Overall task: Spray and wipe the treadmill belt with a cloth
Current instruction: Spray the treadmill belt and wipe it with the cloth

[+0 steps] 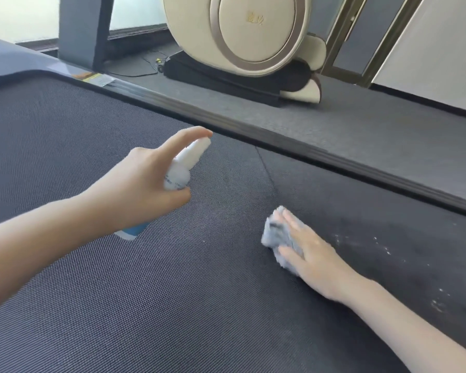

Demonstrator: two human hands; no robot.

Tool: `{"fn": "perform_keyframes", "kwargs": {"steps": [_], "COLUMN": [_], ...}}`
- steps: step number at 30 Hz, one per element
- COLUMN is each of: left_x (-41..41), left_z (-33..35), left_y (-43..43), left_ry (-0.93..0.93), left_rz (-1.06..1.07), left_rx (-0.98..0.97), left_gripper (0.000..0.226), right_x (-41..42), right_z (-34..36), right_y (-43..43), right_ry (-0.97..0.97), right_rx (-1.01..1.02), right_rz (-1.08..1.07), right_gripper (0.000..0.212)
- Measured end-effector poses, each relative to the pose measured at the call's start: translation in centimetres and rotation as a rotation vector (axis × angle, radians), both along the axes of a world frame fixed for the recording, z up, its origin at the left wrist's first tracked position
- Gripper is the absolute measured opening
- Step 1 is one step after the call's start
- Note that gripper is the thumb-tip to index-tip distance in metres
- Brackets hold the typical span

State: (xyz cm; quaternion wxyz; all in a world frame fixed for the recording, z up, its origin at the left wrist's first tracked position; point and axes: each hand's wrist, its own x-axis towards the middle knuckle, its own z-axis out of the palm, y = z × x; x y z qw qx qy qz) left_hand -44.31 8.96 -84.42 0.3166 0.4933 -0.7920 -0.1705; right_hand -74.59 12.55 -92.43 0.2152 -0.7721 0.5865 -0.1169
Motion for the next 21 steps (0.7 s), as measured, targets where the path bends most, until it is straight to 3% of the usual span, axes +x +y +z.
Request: {"fn": "perform_keyframes", "kwargs": {"steps": [4, 11, 14, 17, 21], "left_x": [0.0, 0.6, 0.8, 1.3, 1.6], "left_z": [-0.1, -0.5, -0.8, -1.0, -1.4], "left_y": [0.1, -0.7, -1.0, -1.1, -0.6], "left_ry": [0.003, 0.035, 0.058, 0.052, 0.016], "left_rz": [0.012, 0.029, 0.045, 0.052, 0.033], "left_rx": [0.005, 0.007, 0.004, 0.005, 0.041], "left_gripper": [0.077, 0.077, 0.076, 0.076, 0.076], "right_x": [-0.9, -2.8, -0.6, 1.4, 3.7], "right_z": [0.1, -2.0, -1.3, -0.7, 0.4], "right_y": [2.7, -12.3, -17.4, -18.6, -13.8], "right_ry": [0.033, 0.083, 0.128, 0.159, 0.029], "right_rx": [-0.022, 0.012, -0.003, 0.008, 0.014], "right_rz": [0.076, -0.402, -0.496, -0.475, -0.271], "right_gripper": [0.056, 0.057, 0.058, 0.057, 0.058]}}
